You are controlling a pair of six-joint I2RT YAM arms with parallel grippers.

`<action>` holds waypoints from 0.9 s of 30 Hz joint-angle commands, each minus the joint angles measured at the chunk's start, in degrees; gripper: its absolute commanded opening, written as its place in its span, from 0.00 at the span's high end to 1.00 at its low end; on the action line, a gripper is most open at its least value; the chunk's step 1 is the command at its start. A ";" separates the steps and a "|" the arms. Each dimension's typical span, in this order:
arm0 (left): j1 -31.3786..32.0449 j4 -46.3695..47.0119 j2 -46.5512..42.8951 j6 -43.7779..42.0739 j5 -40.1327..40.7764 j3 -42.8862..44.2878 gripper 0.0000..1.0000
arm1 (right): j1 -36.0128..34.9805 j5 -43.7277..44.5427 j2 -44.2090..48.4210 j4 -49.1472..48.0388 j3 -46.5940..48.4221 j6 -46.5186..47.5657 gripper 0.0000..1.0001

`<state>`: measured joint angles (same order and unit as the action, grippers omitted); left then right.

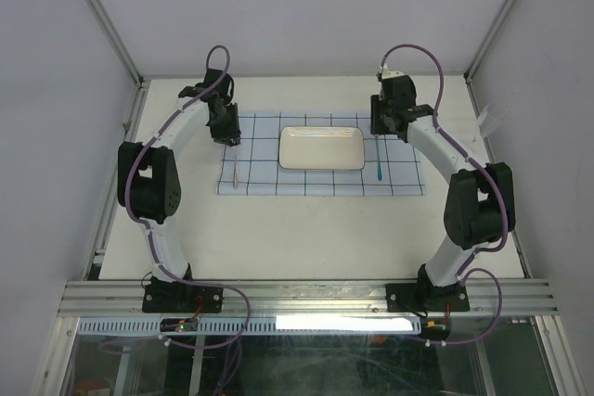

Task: Set the dinner table for one person
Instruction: Pick up the fork at the center of the board, then place the fork on the napkin.

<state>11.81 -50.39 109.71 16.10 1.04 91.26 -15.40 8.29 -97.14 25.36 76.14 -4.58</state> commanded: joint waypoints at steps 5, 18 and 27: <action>3.04 4.69 4.60 2.92 -6.40 9.31 0.92 | 0.26 0.22 1.50 -1.08 0.01 -0.19 0.62; 7.44 3.69 16.38 4.21 -6.94 22.74 0.92 | 0.31 1.04 1.89 -1.18 -0.78 0.43 0.62; 7.46 1.65 17.19 1.82 -2.73 22.28 0.92 | 0.28 1.38 1.67 -0.97 -0.54 0.36 0.63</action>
<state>19.53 -48.53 127.50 19.25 -4.40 111.18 -15.40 8.64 -97.12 25.74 75.09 -4.54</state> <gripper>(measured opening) 0.271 0.375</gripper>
